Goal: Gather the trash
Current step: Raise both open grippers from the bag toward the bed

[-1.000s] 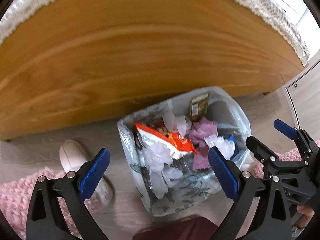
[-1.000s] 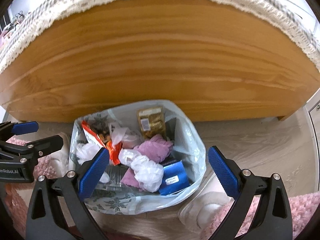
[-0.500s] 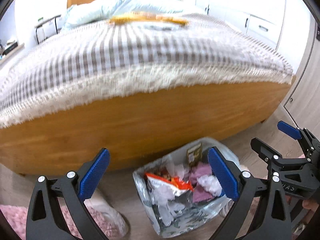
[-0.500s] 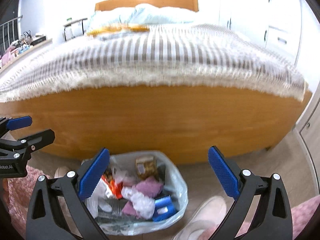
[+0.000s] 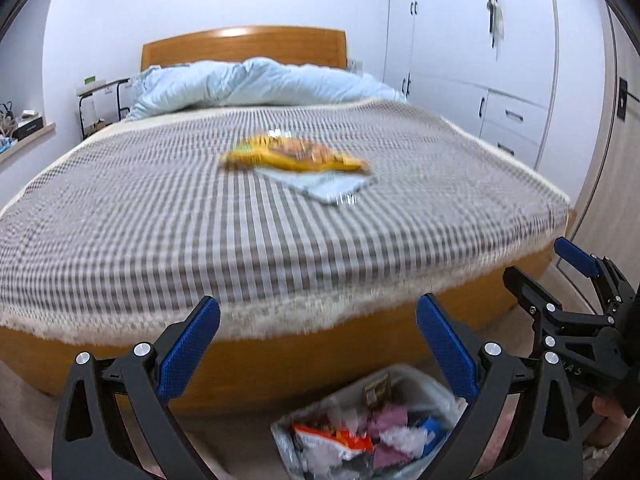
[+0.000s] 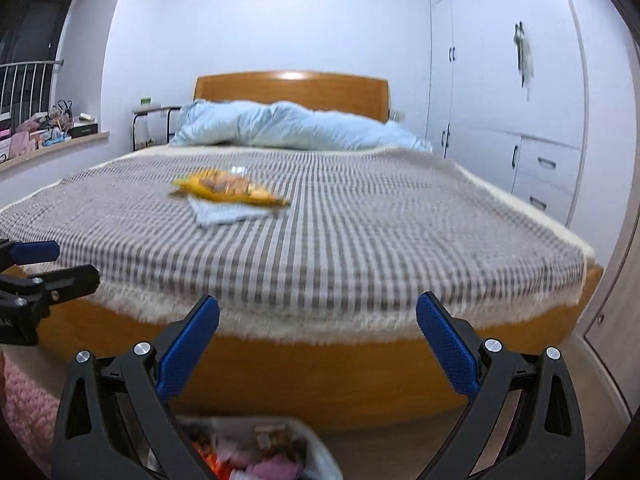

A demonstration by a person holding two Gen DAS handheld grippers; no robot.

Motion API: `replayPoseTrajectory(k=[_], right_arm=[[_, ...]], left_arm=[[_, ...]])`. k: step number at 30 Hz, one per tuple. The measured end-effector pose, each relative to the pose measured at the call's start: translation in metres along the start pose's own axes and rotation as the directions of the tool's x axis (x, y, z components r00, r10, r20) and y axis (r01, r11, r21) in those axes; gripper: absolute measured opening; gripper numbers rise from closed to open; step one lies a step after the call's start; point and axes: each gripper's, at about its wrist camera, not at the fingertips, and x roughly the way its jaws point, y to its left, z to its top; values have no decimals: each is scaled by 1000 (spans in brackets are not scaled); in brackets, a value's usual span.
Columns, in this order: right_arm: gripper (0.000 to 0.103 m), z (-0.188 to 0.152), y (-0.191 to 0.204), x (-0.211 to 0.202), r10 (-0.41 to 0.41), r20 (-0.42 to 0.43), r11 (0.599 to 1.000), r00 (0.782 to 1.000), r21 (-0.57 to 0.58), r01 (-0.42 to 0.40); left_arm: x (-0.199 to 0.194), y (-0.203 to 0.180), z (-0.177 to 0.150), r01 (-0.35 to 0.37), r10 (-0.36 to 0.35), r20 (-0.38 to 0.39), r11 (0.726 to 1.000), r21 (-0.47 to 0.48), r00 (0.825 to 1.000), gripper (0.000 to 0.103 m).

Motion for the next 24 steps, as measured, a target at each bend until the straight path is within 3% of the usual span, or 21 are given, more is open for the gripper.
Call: replayPoseTrajectory(k=[13, 24], right_arm=[[95, 72, -5, 17, 6, 200, 1000, 980, -12, -4], [95, 115, 8, 38, 31, 270, 999, 962, -16, -28]], left_arm=[[2, 15, 74, -12, 14, 159, 1000, -14, 987, 95], [14, 31, 122, -13, 20, 228, 999, -29, 974, 95]])
